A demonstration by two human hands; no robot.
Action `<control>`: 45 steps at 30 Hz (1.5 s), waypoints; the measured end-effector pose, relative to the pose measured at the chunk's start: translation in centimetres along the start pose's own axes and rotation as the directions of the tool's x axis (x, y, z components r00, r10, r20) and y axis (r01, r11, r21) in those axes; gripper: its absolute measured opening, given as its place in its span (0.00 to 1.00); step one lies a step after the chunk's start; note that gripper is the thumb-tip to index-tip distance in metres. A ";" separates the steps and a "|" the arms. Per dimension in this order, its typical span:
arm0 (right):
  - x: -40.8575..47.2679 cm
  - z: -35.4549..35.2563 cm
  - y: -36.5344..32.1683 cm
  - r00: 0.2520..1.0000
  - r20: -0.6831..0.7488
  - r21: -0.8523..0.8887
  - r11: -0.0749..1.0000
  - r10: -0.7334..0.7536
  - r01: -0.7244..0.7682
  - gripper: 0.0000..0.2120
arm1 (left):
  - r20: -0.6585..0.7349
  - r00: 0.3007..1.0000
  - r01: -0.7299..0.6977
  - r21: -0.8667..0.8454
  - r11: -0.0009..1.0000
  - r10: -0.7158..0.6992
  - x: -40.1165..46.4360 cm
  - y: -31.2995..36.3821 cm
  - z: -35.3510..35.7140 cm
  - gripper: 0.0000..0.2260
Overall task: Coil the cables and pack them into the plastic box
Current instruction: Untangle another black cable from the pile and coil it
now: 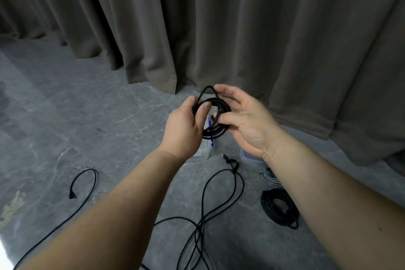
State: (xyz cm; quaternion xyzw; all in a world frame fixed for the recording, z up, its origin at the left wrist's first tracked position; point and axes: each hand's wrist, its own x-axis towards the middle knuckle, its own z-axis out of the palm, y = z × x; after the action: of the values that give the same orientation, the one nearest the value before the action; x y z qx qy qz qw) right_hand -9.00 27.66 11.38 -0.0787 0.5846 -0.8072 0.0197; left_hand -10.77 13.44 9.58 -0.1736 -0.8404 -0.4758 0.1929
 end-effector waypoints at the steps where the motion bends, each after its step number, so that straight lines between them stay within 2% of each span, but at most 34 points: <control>1: 0.1 0.1 0.1 0.999 -0.024 -0.090 0.995 -0.047 0.045 0.26 | 0.004 1.000 0.014 -0.005 1.000 -0.014 0.0 0.0 0.0 0.15; 4: 0.2 0.6 0.3 0.977 -0.082 -0.361 0.920 -0.196 0.155 0.21 | 0.012 0.999 0.038 -0.004 0.999 -0.038 0.1 -0.1 0.0 0.12; 6: 0.3 0.9 0.5 0.944 -0.105 -0.530 0.820 -0.314 0.214 0.18 | 0.008 0.999 0.043 -0.001 0.999 -0.043 0.1 0.0 0.1 0.11; 8: 0.3 0.9 0.8 0.867 -0.073 -0.715 0.632 -0.493 0.298 0.15 | 0.008 0.999 0.049 -0.013 0.999 -0.049 0.2 0.1 0.1 0.11; 10: 0.1 0.7 1.0 0.764 0.032 -0.857 0.376 -0.645 0.353 0.10 | 0.009 0.999 0.049 -0.018 0.999 -0.049 0.2 0.1 0.1 0.12; 12: -0.1 0.5 1.1 0.662 0.161 -0.915 0.140 -0.732 0.378 0.04 | 0.006 0.998 0.057 -0.009 0.998 -0.057 0.3 0.1 0.0 0.12; 13: -0.2 0.5 1.1 0.624 0.215 -0.920 0.058 -0.751 0.387 0.02 | 0.003 0.998 0.064 -0.004 0.998 -0.064 0.3 0.0 0.0 0.13; 15: 0.0 0.8 1.1 0.595 0.287 -0.915 -0.031 -0.751 0.402 0.02 | 0.001 0.997 0.074 0.003 0.997 -0.074 0.2 -0.2 0.1 0.14; 17: 0.2 1.0 1.0 0.611 0.314 -0.911 -0.048 -0.727 0.410 0.04 | 0.004 0.997 0.081 0.001 0.997 -0.081 0.0 -0.2 0.2 0.15; 21: -0.1 1.0 1.4 0.681 0.247 -0.939 0.004 -0.689 0.345 0.01 | 0.001 0.997 0.073 -0.010 0.997 -0.073 -0.1 0.1 0.3 0.13; 26: -0.3 0.8 1.9 0.736 0.138 -0.959 0.097 -0.663 0.267 0.08 | 0.009 0.998 0.061 -0.013 0.998 -0.061 -0.3 0.4 0.5 0.13; 28: -0.4 1.1 1.7 0.830 0.064 -0.942 0.242 -0.555 0.235 0.09 | -0.013 0.997 0.072 0.019 0.997 -0.071 -0.2 0.2 0.5 0.13; 30: -0.3 1.6 1.4 0.925 -0.023 -0.884 0.440 -0.378 0.158 0.09 | -0.032 0.996 0.089 0.031 0.996 -0.088 -0.1 -0.1 0.3 0.12; 32: -0.2 1.8 1.1 0.966 -0.070 -0.787 0.609 -0.247 0.098 0.08 | -0.033 0.994 0.101 0.018 0.995 -0.100 -0.1 -0.2 0.2 0.11; 35: -0.1 2.0 0.6 0.980 -0.116 -0.643 0.764 -0.164 0.052 0.02 | -0.028 0.994 0.104 0.006 0.995 -0.104 -0.2 -0.2 0.0 0.11; 38: -0.3 2.1 0.5 0.989 -0.133 -0.477 0.879 -0.063 -0.008 0.05 | -0.033 0.995 0.098 0.018 0.995 -0.097 -0.1 -0.2 -0.1 0.11; 42: -0.1 2.3 -0.2 0.983 -0.157 -0.373 0.917 0.091 -0.144 0.09 | -0.049 0.995 0.089 0.063 0.994 -0.086 -0.1 -0.3 -0.2 0.11; 45: 0.0 1.6 -1.0 0.964 -0.149 -0.165 0.956 0.220 -0.243 0.11 | -0.102 0.990 0.107 0.098 0.989 -0.097 0.1 -1.0 -0.6 0.10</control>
State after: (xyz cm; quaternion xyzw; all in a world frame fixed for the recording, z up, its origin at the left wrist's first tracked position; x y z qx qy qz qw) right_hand -8.71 26.45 12.77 0.0415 0.6610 -0.7460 0.0691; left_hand -11.24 12.44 9.13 -0.0969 -0.8611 -0.4490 0.2179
